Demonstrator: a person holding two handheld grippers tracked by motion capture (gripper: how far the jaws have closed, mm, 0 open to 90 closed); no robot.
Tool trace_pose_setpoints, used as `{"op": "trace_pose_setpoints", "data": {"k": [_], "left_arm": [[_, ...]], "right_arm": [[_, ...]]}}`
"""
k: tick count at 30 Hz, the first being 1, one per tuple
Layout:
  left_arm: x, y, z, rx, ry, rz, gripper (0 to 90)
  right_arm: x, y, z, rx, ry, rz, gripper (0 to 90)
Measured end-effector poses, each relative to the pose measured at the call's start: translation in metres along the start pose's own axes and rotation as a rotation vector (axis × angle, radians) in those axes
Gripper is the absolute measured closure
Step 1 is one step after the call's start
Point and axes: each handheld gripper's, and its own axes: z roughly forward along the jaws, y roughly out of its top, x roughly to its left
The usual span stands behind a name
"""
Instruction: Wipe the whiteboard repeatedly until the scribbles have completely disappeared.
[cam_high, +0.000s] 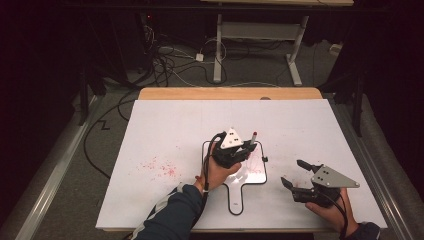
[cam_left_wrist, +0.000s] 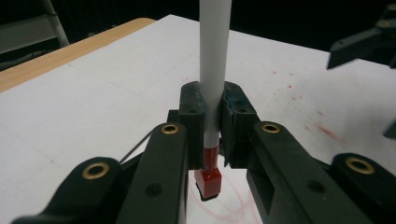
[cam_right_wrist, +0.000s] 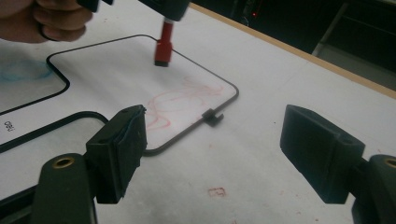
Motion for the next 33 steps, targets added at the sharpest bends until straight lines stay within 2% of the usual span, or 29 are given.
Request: {"op": "trace_pose_setpoints", "data": {"k": [4, 8, 9, 10, 11, 14, 20, 24, 28, 33], "left_arm": [[0.003, -0.01, 0.016, 0.031, 0.02, -0.005, 78.4], [0.0, -0.023, 0.02, 0.056, 0.037, -0.019, 78.4], [-0.002, -0.026, 0.019, 0.06, 0.033, -0.016, 78.4], [-0.007, -0.031, 0.018, 0.072, 0.031, 0.01, 78.3], [-0.01, -0.035, 0.017, 0.08, 0.027, 0.019, 78.3], [-0.019, -0.039, 0.013, 0.092, 0.011, 0.025, 78.4], [-0.023, -0.044, -0.005, 0.1, -0.041, -0.019, 78.4], [-0.026, -0.05, -0.016, 0.103, -0.087, -0.021, 78.4], [-0.026, -0.052, -0.019, 0.103, -0.111, 0.027, 78.5], [-0.014, -0.046, -0.025, 0.09, -0.072, 0.027, 78.5]], "right_arm": [[0.0, -0.003, 0.0, 0.008, 0.011, 0.008, 23.3], [0.005, -0.007, 0.0, 0.042, 0.019, -0.021, 23.3], [0.005, -0.007, 0.0, 0.048, 0.022, -0.025, 23.3], [0.006, -0.007, 0.0, 0.052, 0.019, -0.028, 23.3], [0.006, -0.007, -0.001, 0.051, 0.021, -0.027, 23.3], [0.006, -0.007, -0.002, 0.049, 0.019, -0.027, 23.3], [0.007, -0.006, -0.003, 0.051, 0.012, -0.03, 23.3], [0.008, -0.005, -0.003, 0.054, 0.01, -0.032, 23.4], [0.009, -0.005, -0.003, 0.052, 0.012, -0.041, 23.4], [0.009, -0.005, -0.003, 0.052, 0.01, -0.06, 23.3]]}}
